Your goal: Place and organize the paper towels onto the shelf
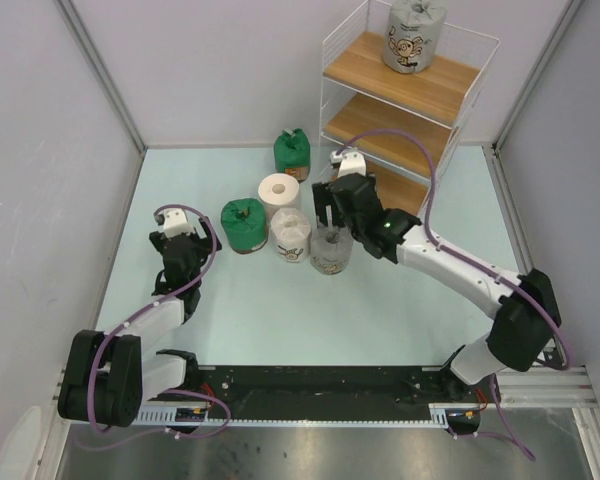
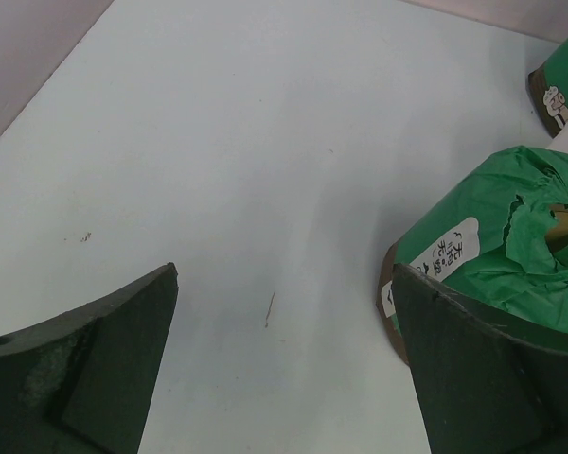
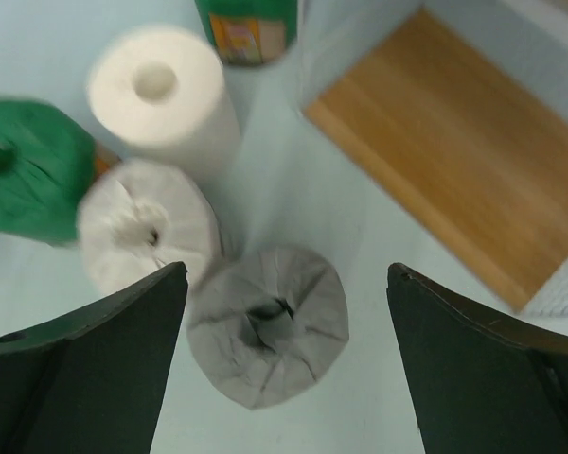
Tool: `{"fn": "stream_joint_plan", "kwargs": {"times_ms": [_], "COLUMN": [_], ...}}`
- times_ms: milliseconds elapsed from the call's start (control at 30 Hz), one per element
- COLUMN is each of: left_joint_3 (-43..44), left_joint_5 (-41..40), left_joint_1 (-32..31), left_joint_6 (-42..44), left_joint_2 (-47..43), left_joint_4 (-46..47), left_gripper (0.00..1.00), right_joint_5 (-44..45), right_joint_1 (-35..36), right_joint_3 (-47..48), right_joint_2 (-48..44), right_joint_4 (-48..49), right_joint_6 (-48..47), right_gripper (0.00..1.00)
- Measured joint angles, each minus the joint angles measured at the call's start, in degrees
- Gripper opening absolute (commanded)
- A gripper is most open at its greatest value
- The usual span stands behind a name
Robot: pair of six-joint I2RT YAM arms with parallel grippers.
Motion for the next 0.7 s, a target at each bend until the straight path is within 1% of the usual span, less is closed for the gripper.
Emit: {"fn": "stream_joint_plan", "kwargs": {"times_ms": [200, 433, 700], "left_joint_3": [0.0, 0.0, 0.0], "left_joint_5": [0.0, 0.0, 0.0], "left_joint_1": [0.0, 0.0, 0.0], "left_joint_6": [0.0, 0.0, 0.0], "left_joint_2": [0.0, 0.0, 0.0], "left_joint_4": [0.0, 0.0, 0.0], "left_gripper": [1.0, 1.0, 1.0], "right_joint_5": [2.6, 4.2, 5.2], "right_joint_1": [1.7, 2.0, 0.8], "right_joint_3": [-5.2, -6.5, -6.5], "right_joint_2": [3.9, 4.1, 7.7], "right_joint_4": [-5.9, -7.3, -7.8], "right_joint_6": [7.5, 13.3, 16.0], "right_gripper": [0.92, 0.9, 0.8]}}
